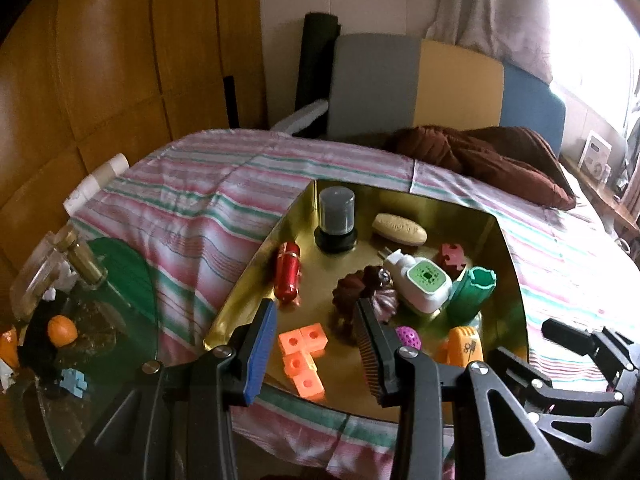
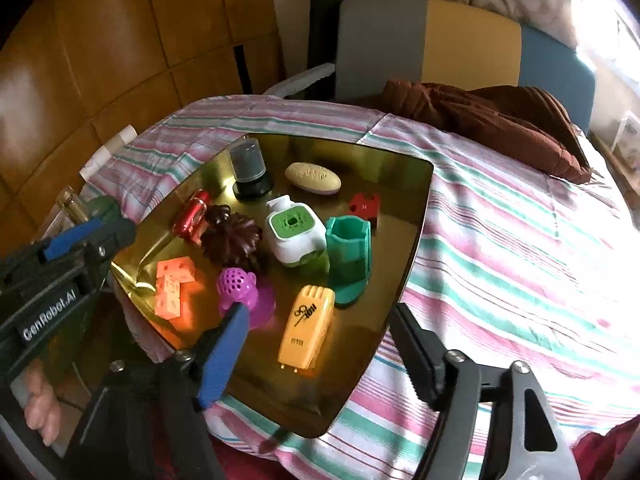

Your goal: Organize rigid objects

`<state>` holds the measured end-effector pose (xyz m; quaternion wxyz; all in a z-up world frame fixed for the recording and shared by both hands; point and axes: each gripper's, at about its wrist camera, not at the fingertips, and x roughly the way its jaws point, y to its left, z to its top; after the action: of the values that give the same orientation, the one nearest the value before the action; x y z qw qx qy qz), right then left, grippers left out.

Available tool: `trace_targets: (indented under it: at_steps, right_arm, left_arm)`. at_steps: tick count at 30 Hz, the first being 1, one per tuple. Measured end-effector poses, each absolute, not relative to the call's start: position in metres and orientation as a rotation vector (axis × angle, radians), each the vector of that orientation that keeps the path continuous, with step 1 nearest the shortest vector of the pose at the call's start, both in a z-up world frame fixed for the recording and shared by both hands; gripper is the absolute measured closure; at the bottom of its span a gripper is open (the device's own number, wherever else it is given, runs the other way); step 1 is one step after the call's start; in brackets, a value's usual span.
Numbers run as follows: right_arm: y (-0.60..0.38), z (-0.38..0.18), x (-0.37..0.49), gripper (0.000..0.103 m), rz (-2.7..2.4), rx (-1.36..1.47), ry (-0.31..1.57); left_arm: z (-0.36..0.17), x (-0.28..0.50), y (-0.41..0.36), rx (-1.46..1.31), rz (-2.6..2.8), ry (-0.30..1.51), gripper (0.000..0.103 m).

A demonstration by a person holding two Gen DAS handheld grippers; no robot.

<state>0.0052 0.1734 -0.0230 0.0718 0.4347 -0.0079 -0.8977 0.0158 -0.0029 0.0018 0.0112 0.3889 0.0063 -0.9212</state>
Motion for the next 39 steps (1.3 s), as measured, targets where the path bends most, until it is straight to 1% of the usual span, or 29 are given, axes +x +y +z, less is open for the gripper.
trace_targets:
  at_steps: [1,3,6,10,14,19,23,39]
  right_arm:
    - [0.173,-0.022,0.004,0.019,-2.700,1.308,-0.026]
    - [0.172,-0.017,0.001,0.017,-2.706,1.306,-0.041]
    - [0.170,-0.011,-0.003,0.003,-2.726,1.309,-0.055]
    - [0.168,-0.001,-0.008,0.001,-2.757,1.294,-0.106]
    - [0.164,0.007,-0.013,0.000,-2.782,1.274,-0.144]
    - [0.155,0.014,-0.017,0.000,-2.859,1.277,-0.082]
    - [0.154,0.014,-0.017,0.000,-2.877,1.289,-0.088]
    - [0.155,0.008,-0.017,0.000,-2.903,1.329,-0.097]
  left_arm:
    - [0.002,0.015,-0.004,1.226,-2.867,0.025,0.063]
    - [0.003,0.014,-0.007,1.235,-2.855,0.033,0.063]
    - [0.005,0.012,-0.011,1.234,-2.822,0.032,0.063]
    - [0.007,0.012,-0.013,1.240,-2.802,0.009,0.063]
    - [0.009,0.012,-0.016,1.235,-2.793,0.001,0.063]
    - [0.014,0.013,-0.018,1.215,-2.788,-0.016,0.063]
    - [0.012,0.011,-0.017,1.227,-2.760,-0.065,0.063]
    - [0.015,0.013,-0.017,1.254,-2.773,-0.041,0.063]
